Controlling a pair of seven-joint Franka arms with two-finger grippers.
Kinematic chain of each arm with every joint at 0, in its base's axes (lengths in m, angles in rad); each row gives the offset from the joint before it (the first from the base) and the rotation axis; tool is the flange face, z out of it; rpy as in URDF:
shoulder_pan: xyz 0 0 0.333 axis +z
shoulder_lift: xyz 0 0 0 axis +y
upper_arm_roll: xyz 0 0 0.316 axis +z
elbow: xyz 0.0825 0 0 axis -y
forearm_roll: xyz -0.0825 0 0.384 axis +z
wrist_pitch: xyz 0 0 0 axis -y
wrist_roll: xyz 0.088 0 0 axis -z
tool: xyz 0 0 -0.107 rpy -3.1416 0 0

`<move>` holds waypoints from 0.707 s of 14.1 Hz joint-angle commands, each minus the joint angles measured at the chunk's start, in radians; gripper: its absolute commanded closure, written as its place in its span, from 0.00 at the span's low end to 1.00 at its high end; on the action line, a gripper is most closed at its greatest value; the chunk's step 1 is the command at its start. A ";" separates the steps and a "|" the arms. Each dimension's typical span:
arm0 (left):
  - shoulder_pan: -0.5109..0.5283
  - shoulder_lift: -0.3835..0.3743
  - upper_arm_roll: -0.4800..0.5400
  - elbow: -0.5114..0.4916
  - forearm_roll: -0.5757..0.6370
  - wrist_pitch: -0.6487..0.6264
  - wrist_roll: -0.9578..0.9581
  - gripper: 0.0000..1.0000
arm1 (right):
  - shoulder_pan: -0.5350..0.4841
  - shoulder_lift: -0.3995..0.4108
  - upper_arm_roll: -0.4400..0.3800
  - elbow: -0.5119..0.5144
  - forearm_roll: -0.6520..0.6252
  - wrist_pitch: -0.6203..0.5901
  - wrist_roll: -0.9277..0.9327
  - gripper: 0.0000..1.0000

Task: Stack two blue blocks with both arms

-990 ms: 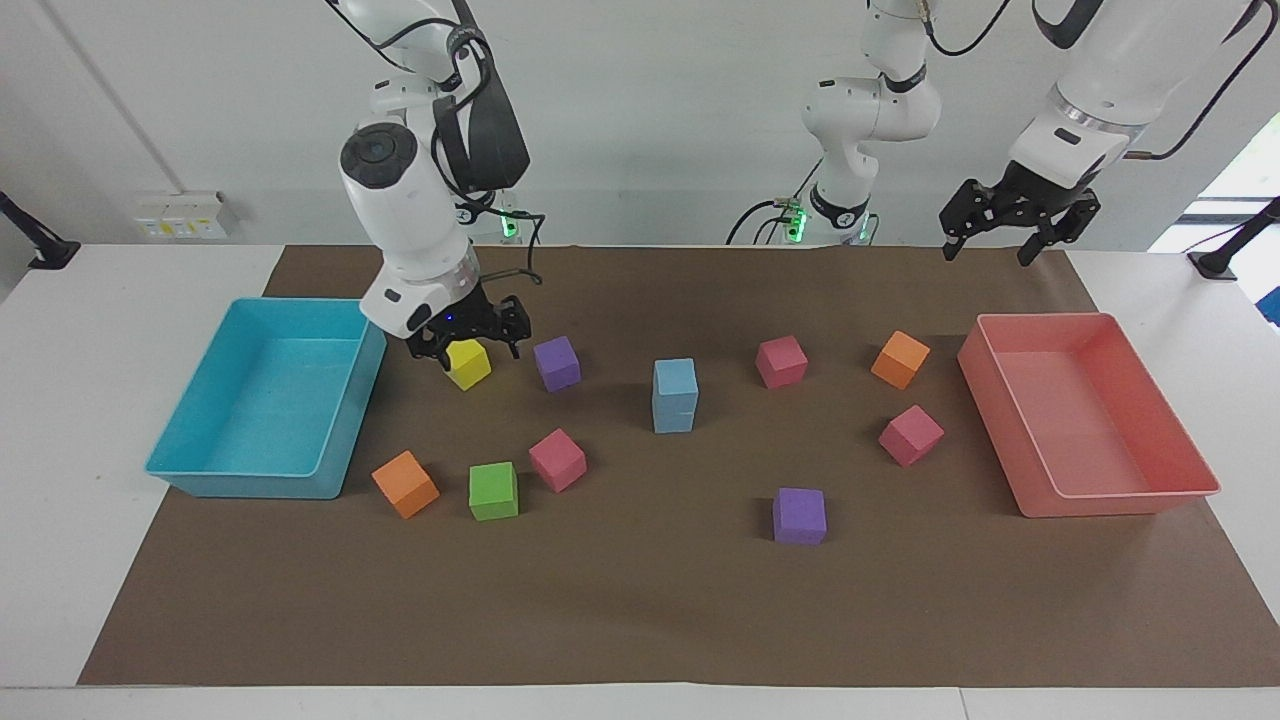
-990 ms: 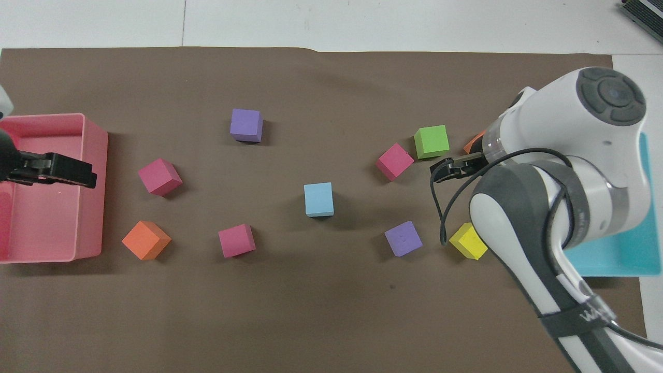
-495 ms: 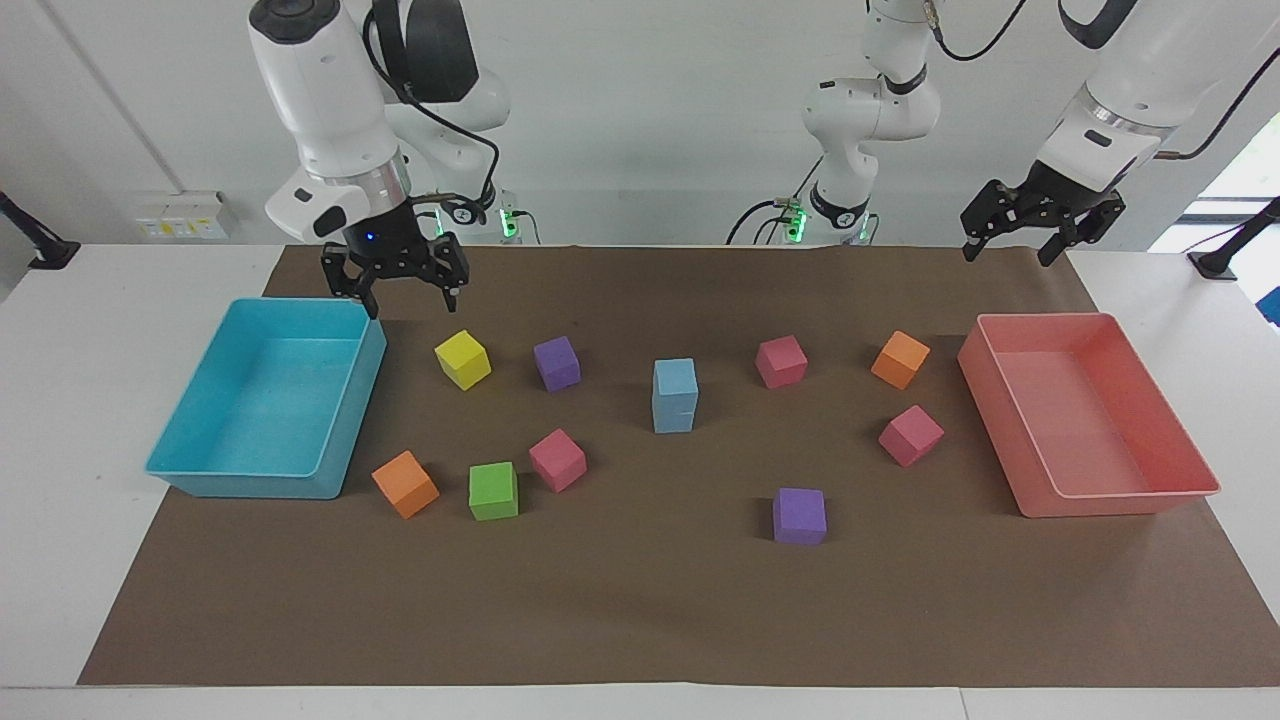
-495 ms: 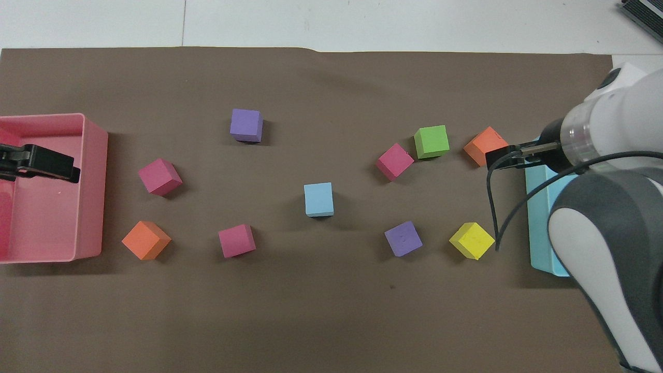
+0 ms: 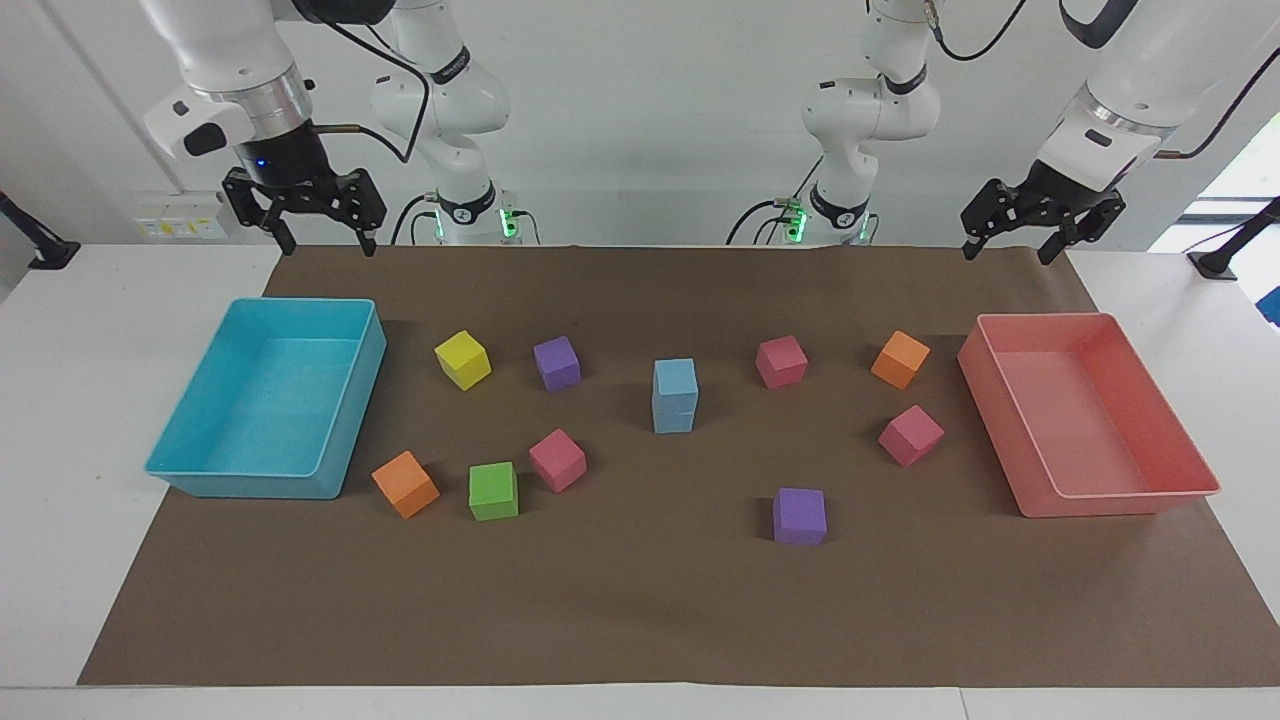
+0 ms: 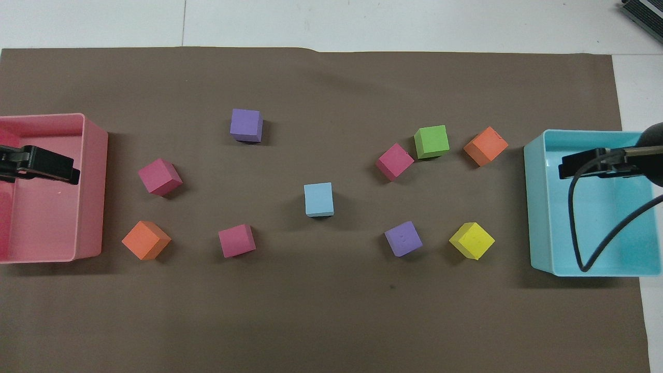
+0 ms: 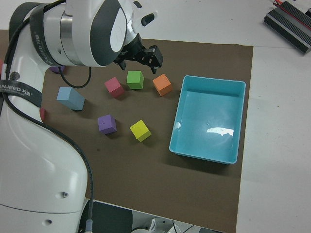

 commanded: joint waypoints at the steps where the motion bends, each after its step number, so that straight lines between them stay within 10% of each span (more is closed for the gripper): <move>1: 0.008 0.002 -0.009 0.010 -0.002 -0.002 0.089 0.00 | 0.002 -0.045 -0.032 -0.039 -0.018 -0.019 -0.024 0.00; 10: -0.001 -0.004 -0.023 0.011 -0.004 0.000 0.096 0.00 | 0.039 -0.051 -0.083 -0.076 -0.025 -0.011 -0.032 0.00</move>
